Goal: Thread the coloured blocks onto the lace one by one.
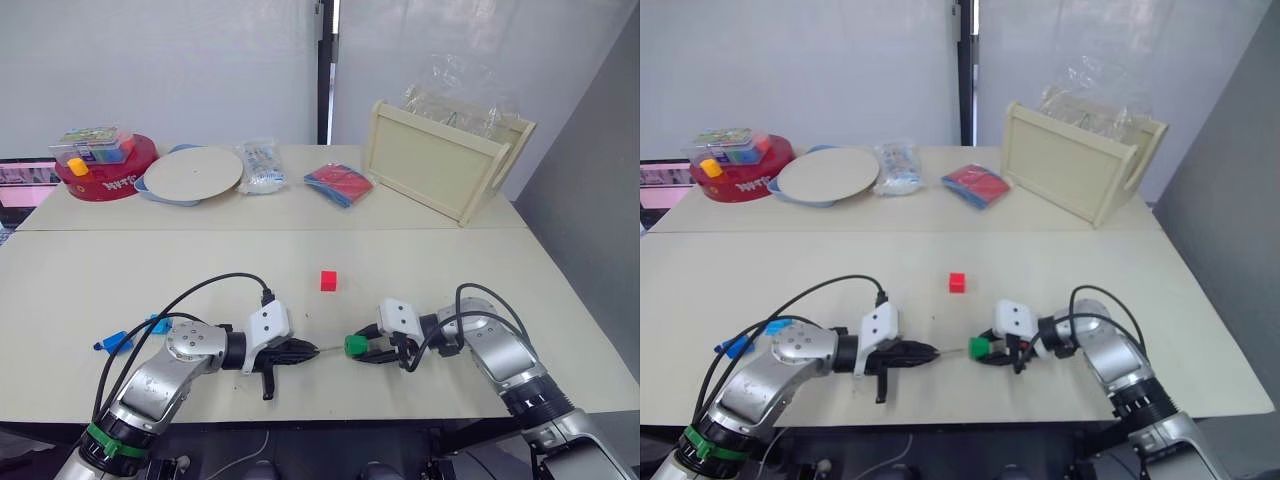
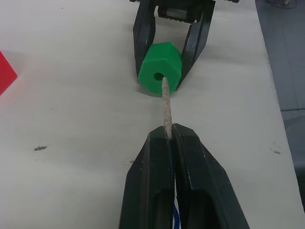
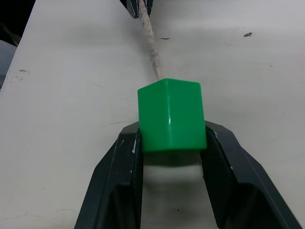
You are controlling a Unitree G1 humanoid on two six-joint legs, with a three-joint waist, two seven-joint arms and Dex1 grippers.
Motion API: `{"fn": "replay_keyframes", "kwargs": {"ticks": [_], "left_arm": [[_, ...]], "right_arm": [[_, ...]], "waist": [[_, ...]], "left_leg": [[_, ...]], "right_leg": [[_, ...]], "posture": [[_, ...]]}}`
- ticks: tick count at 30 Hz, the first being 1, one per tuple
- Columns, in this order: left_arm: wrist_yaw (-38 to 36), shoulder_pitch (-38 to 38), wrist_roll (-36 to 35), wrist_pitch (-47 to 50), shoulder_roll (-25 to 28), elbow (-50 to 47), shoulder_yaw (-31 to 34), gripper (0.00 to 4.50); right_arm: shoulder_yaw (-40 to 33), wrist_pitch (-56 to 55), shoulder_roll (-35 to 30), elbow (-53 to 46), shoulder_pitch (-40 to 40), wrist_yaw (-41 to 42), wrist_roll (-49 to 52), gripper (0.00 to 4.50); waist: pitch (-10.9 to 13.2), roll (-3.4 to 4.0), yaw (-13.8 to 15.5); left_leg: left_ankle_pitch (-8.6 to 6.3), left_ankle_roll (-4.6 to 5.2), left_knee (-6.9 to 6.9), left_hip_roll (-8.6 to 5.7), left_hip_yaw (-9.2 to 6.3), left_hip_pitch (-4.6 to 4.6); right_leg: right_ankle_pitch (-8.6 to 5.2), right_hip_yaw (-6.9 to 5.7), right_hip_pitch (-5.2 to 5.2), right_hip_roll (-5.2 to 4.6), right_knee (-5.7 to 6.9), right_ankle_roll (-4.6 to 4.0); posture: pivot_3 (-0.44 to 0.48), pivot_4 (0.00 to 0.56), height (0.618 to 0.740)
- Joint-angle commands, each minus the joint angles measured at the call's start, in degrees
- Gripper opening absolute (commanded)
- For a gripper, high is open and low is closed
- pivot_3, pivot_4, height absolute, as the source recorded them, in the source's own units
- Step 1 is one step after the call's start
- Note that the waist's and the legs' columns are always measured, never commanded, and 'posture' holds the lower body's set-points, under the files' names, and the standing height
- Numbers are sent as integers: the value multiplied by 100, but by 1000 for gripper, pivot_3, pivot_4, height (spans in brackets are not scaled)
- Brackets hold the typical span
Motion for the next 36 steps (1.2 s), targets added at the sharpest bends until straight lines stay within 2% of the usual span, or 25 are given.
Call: {"fn": "replay_keyframes", "kwargs": {"ticks": [1, 16, 29, 36], "left_arm": [[-25, -116, -5, -18, -23, -110, -41, 0], [-119, -514, 85, -38, -405, 111, -372, 0], [-203, -453, -3, 205, -23, -67, -130, 0], [-80, -490, -27, 735, 251, -295, 12, 0]], "right_arm": [[75, 175, -12, -250, 8, -60, -23, 1222], [359, 793, 193, -869, 53, -384, -171, 1208], [388, 728, -85, -702, 16, -509, -394, 1201], [372, 862, -390, -982, -38, -396, -352, 1201]], "waist": [[0, 0, -1], [-1, -1, 5], [-1, 0, 5], [-1, 0, 44]], "left_leg": [[0, 0, 0, 0, 0, 0], [0, 0, 5, -2, -1, 0], [0, 0, 6, -2, -1, 1], [0, 0, 8, -5, -2, -2]], "right_leg": [[0, 0, 0, 0, 0, 0], [0, -1, 3, -1, 0, 0], [0, 0, 3, 0, 2, 0], [0, -1, 3, -4, 0, 1]], "posture": [[0, 150, 740], [0, 150, 740], [0, 150, 740], [0, 150, 740]]}}
